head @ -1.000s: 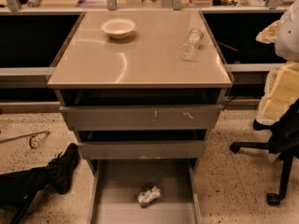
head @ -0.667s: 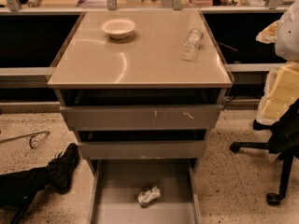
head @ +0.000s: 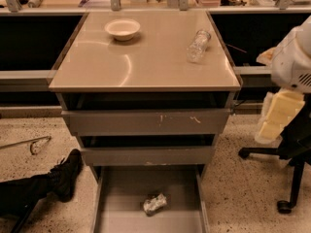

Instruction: Pick 7up can from bottom drawer and place on counter

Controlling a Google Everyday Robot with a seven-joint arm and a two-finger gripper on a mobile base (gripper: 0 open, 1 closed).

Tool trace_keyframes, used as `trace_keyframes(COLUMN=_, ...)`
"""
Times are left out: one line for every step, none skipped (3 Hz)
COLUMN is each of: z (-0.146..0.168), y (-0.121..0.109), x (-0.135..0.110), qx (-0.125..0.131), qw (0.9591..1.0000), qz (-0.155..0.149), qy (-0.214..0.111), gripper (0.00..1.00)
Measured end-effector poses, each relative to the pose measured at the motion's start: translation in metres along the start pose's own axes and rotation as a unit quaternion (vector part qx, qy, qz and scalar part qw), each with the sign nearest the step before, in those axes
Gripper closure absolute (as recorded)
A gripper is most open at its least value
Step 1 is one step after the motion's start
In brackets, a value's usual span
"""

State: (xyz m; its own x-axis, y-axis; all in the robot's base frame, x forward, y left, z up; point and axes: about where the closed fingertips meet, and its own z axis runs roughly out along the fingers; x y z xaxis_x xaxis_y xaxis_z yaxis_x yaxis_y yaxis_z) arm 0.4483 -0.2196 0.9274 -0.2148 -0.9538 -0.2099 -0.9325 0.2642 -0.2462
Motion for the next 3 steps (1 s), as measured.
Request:
trace_keyframes(z=0.07, y=0.013, x=0.024, qx=-0.013, qw=0.9997, qz=0.013, qy=-0.013, gripper=0.0)
trace_keyframes(z=0.07, y=0.013, x=0.024, qx=-0.013, qw=0.9997, qz=0.013, qy=-0.013, gripper=0.0)
trace_keyframes(z=0.093, y=0.011, x=0.009, qx=-0.028, qw=0.9992, qz=0.0, qy=-0.03, gripper=0.0)
